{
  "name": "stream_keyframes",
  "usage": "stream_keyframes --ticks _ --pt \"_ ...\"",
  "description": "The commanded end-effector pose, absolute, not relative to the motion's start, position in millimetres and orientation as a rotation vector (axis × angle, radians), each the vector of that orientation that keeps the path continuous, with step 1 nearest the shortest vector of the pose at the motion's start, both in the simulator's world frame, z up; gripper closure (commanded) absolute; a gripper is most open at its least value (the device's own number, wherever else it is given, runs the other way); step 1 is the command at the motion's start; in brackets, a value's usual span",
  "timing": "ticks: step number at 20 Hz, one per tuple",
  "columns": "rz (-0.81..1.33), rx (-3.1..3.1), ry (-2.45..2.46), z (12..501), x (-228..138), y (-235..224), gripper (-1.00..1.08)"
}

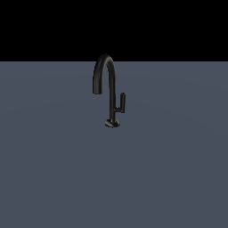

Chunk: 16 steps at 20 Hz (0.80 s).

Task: Turn on the faucet by rotating a designated handle.

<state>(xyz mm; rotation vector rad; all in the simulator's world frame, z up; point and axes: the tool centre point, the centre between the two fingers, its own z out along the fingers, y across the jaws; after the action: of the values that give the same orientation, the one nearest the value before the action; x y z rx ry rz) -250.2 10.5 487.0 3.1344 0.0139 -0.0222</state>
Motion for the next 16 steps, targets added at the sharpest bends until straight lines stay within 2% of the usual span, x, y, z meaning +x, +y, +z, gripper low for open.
stream_keyframes --ticks 1,9,16 --pt "-0.022 3.134 0.014 487.0 -250.2 10.5 1.08" --pt "-0.052 3.157 -0.025 485.7 -241.0 11.8 1.08" --pt "-0.13 3.212 -0.127 481.6 -217.2 14.3 1.08"
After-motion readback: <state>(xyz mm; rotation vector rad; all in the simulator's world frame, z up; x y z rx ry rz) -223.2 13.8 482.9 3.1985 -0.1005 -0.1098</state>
